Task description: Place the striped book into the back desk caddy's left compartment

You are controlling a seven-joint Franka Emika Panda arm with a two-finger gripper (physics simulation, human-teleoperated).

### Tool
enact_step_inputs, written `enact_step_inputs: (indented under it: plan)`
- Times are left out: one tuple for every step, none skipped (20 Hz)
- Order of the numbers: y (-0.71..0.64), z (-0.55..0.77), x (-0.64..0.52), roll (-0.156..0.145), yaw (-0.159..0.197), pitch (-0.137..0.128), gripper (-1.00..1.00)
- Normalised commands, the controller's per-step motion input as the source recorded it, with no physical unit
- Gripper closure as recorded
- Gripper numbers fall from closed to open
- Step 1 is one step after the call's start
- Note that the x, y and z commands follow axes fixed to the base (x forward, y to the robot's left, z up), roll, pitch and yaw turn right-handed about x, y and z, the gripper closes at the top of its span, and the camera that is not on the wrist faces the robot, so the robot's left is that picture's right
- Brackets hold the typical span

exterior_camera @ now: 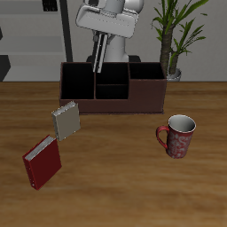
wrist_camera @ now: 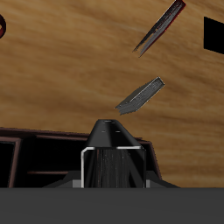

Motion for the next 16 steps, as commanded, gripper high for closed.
enact_step_inputs:
  plan:
    - [0.09, 0.00, 0.03, 0.000, 0.000, 0.000, 1.00]
    - [-0.18, -0.04, -0.31, -0.028, -0.005, 0.003, 1.00]
    - [-0.05, 0.00, -0.09, -0.009, 0.019, 0.014, 1.00]
    - [-0.16, 0.01, -0.20, -0.076, 0.008, -0.012, 1.00]
    - [-0.09, -0.02, -0.20, -0.042, 0.016, -0.016, 1.00]
    - [-0.12, -0.13, -0.13, 0.035, 0.022, 0.057, 1.00]
    - [-0.22, -0.15, -0.13, -0.048, -0.057, 0.068, 1.00]
    - [-0.14, -0.15, -0.15, 0.069, 0.020, 0.093, 1.00]
    - [-0.27, -0.03, -0.17, -0.044, 0.003, 0.007, 1.00]
    - [-0.16, -0.04, -0.08, 0.034, -0.025, 0.049, 1.00]
    - [-0.41, 0.09, -0.16, -0.028, -0.094, 0.053, 1.00]
    - [-0.27, 0.18, -0.15, -0.009, 0.030, -0.031, 1.00]
    - [-0.36, 0.15, -0.18, -0.023, -0.057, -0.034, 1.00]
    - [-0.41, 0.16, -0.19, 0.001, -0.158, 0.023, 1.00]
    - [0.00, 0.00, 0.00, 0.000, 0.000, 0.000, 1.00]
    - [-0.51, 0.12, -0.32, -0.018, -0.010, -0.085, 1.00]
